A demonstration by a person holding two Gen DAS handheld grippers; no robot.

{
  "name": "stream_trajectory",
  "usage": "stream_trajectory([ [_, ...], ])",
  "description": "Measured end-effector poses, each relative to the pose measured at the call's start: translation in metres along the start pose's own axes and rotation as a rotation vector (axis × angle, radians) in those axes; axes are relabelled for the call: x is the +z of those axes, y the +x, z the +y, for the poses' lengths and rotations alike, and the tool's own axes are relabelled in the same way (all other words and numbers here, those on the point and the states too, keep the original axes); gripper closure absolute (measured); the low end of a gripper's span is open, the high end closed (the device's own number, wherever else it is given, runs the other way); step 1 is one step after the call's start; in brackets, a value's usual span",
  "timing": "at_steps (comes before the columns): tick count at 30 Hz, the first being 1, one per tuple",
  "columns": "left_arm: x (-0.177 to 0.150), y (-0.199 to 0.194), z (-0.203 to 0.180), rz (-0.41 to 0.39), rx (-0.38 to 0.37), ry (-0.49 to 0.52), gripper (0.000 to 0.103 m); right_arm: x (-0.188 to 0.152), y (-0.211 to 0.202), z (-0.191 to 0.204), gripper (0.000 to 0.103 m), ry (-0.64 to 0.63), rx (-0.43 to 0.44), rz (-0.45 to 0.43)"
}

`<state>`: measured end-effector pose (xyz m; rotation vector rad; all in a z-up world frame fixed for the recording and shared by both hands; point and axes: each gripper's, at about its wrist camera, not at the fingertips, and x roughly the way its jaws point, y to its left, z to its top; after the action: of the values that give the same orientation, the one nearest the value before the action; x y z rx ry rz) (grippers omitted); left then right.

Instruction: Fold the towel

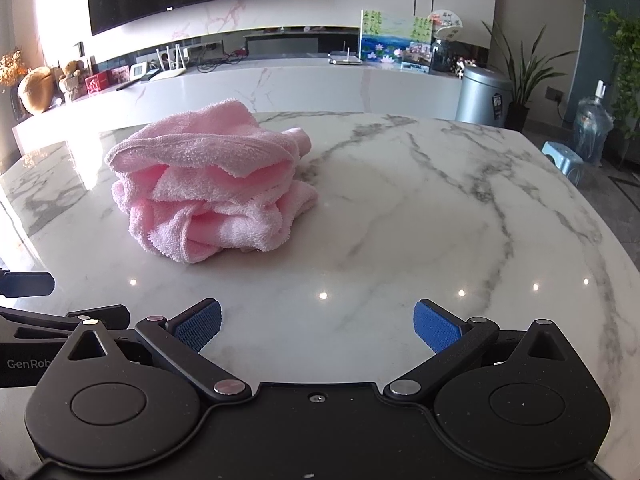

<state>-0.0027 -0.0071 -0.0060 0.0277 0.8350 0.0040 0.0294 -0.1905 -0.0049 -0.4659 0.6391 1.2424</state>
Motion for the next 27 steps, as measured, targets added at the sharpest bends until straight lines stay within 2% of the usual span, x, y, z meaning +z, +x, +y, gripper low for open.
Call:
stream_trajectory([
  [27,0.0021,-0.0012,0.0007,-0.003,0.000,-0.007,0.015,-0.0003,0.0007,-0.0008,0.000,-0.005,0.005,0.000],
])
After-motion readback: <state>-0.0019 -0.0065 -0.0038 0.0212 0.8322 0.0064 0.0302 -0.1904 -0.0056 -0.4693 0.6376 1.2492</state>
